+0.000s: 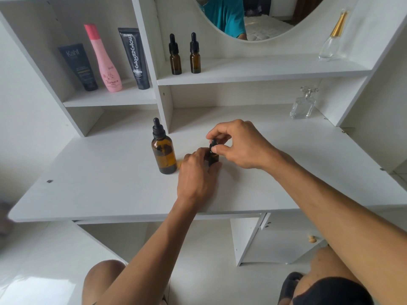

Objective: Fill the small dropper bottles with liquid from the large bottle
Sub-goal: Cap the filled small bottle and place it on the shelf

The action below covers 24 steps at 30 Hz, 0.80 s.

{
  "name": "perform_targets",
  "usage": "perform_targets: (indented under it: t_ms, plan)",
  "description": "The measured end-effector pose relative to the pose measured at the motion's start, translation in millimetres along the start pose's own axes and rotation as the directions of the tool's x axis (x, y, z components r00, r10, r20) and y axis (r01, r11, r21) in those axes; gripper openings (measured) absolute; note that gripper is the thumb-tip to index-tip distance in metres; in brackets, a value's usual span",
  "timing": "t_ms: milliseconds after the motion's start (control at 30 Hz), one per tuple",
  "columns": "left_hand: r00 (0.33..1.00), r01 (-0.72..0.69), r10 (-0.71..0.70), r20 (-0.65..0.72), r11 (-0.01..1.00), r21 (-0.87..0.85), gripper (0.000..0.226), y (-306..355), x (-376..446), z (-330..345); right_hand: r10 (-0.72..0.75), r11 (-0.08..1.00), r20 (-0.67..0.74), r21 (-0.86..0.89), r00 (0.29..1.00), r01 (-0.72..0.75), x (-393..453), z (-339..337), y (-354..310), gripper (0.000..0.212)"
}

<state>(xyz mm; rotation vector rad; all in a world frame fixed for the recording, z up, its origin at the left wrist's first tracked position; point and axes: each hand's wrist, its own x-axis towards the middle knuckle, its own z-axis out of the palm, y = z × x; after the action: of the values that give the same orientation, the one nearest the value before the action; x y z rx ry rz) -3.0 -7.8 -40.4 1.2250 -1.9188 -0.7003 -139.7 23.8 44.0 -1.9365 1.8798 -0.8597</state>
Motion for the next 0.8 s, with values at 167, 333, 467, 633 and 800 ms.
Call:
perform_targets:
  t_ms: [167, 333, 467, 633, 800]
  plan:
    - [1.0, -0.002, 0.002, 0.003, 1.0, -0.004, 0.026, 0, 0, -1, 0.001, 1.0, 0.0, 0.005, 1.0, -0.001, 0, 1, 1, 0.03]
    - [1.0, 0.004, -0.004, 0.0, 1.0, -0.011, 0.024, 0, 0, 1, 0.015, 1.0, -0.014, 0.011, 1.0, -0.015, 0, 4, 2, 0.028]
    - [1.0, 0.0, 0.0, 0.009, 1.0, -0.004, 0.023, 1, 1, 1, 0.02, 1.0, -0.019, 0.021, 1.0, -0.019, 0, 6, 3, 0.027]
    - [1.0, 0.003, -0.003, 0.012, 1.0, 0.002, 0.023, 1, 0, 0, 0.034, 0.999, -0.048, 0.026, 0.998, -0.033, 1, 10, 4, 0.03]
    - [1.0, 0.022, -0.022, 0.022, 1.0, -0.015, 0.023, 2, 0, -1, 0.04, 0.999, -0.038, 0.035, 0.998, -0.039, 2, 13, 6, 0.028]
